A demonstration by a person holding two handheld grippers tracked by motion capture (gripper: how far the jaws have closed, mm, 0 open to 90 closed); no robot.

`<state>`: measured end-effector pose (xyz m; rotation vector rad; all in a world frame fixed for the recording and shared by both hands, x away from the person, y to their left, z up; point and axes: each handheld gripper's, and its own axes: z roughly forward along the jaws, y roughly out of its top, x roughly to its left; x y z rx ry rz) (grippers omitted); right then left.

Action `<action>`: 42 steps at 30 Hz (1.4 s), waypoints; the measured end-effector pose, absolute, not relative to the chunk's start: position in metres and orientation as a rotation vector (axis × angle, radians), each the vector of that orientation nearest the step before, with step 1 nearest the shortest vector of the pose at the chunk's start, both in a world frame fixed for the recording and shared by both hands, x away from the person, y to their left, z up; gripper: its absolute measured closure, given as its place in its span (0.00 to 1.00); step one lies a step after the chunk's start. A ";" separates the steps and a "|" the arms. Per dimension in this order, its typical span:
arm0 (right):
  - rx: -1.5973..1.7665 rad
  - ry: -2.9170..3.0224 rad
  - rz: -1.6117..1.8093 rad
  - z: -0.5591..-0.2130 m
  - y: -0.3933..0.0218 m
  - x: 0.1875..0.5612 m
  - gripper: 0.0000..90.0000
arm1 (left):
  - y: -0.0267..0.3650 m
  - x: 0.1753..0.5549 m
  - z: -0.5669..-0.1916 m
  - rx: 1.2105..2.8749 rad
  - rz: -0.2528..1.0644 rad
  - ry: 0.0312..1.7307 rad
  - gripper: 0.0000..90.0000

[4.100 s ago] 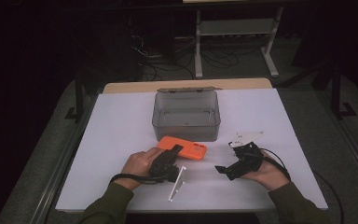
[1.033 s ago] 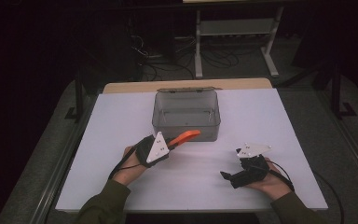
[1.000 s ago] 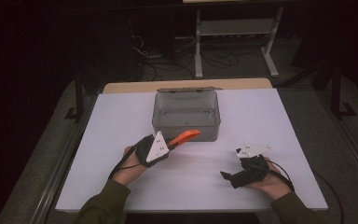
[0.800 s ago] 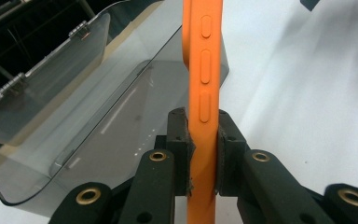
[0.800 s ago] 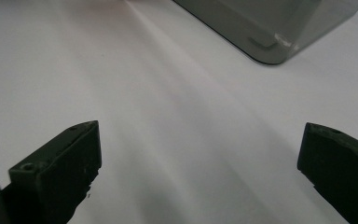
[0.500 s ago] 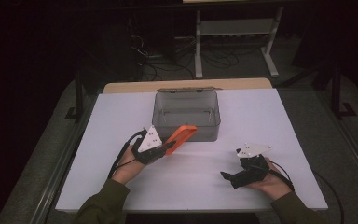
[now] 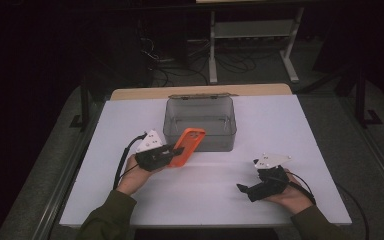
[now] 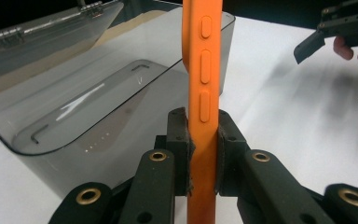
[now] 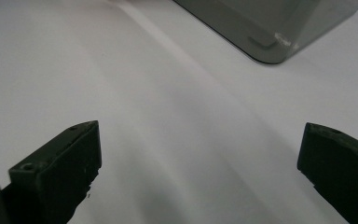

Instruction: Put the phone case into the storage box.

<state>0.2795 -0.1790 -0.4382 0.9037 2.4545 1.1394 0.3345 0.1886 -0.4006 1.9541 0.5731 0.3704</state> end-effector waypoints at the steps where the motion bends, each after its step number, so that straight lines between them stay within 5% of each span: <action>1: 0.905 2.455 1.139 -0.438 -0.179 0.279 0.00 | 0.189 0.335 -0.401 1.952 0.367 0.576 0.88; 42: 0.919 2.441 1.147 -0.436 -0.182 0.278 0.00 | 0.191 0.363 -0.320 1.869 0.327 0.542 0.88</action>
